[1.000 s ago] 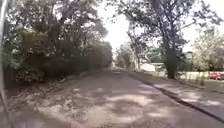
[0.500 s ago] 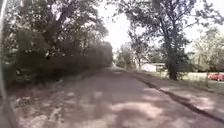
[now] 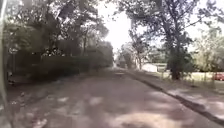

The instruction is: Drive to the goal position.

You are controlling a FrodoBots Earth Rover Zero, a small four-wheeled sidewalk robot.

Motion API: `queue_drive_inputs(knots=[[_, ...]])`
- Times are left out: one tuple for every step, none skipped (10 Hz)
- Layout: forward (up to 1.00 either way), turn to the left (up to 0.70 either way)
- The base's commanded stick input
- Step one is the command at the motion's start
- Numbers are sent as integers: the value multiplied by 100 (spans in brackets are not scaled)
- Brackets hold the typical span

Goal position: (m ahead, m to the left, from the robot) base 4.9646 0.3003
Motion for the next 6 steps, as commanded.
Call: queue_drive_inputs(knots=[[70, 0], [70, 0], [70, 0], [70, 0], [70, 0], [70, -2]])
